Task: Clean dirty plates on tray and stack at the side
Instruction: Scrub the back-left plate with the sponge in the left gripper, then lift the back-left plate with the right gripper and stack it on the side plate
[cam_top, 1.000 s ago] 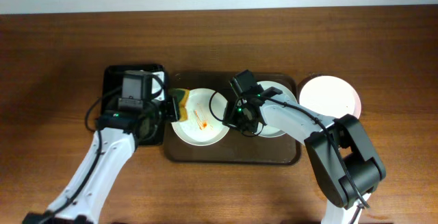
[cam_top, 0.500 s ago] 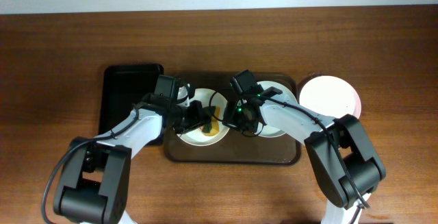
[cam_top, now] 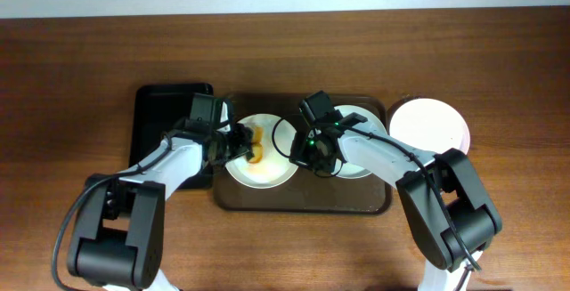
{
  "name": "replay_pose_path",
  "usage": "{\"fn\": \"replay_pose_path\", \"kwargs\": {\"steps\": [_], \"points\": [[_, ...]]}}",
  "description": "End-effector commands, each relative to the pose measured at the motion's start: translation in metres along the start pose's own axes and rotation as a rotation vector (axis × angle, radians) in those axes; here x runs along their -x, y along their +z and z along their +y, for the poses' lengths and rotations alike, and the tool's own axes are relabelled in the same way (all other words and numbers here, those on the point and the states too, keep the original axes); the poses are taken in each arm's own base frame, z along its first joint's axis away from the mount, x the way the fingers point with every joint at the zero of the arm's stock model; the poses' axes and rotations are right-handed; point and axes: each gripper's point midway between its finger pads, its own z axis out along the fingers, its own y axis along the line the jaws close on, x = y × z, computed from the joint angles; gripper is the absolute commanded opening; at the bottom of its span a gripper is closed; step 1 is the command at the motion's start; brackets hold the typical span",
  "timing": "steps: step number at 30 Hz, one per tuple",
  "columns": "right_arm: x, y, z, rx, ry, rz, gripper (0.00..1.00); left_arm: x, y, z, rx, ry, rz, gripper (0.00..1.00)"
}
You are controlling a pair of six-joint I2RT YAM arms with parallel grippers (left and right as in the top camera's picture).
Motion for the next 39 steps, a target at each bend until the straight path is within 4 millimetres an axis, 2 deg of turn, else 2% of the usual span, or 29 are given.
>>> {"fn": "replay_pose_path", "kwargs": {"steps": [1,3,5,7,10,12,14,17,21,25,29,34,39], "points": [[-0.009,0.011,-0.014,-0.056,-0.007,0.029,0.04,-0.012,-0.015,0.018,0.092,0.099,0.031,0.0],[-0.009,0.011,-0.014,-0.056,-0.007,0.029,0.04,-0.011,-0.032,0.015,0.102,0.153,0.017,0.0],[-0.009,0.011,-0.014,-0.055,-0.007,0.028,0.04,0.0,-0.059,0.014,0.14,0.159,-0.054,0.0],[-0.009,0.011,-0.014,-0.055,-0.022,0.028,0.04,0.013,-0.083,0.004,0.117,0.171,-0.135,0.0],[-0.005,0.006,-0.008,-0.038,-0.105,0.009,0.04,0.026,-0.11,0.002,0.123,0.167,-0.223,0.0],[0.005,-0.008,-0.004,-0.047,-0.166,-0.056,0.04,0.03,-0.118,0.006,0.124,0.154,-0.245,0.0],[0.016,-0.026,0.003,-0.051,-0.249,-0.122,0.04,0.032,-0.121,0.016,0.142,0.126,-0.245,0.0],[0.027,-0.062,0.009,-0.083,-0.365,-0.229,0.04,0.038,-0.13,0.046,0.216,0.057,-0.256,0.0],[0.041,-0.097,-0.011,-0.247,-0.432,-0.347,0.04,0.038,-0.136,0.066,0.245,0.003,-0.247,0.0],[0.055,-0.126,-0.019,-0.408,-0.477,-0.485,0.04,0.038,-0.135,0.066,0.246,0.002,-0.245,0.0],[0.052,-0.157,0.016,-0.596,-0.688,-0.668,0.04,0.037,-0.135,0.066,0.247,0.002,-0.244,0.0],[0.041,-0.19,0.042,-0.785,-0.738,-0.898,0.04,0.037,-0.135,0.066,0.246,0.002,-0.243,0.0],[0.042,-0.193,0.046,-0.775,-0.72,-0.931,0.04,0.037,-0.135,0.066,0.247,0.002,-0.243,0.0]]}}
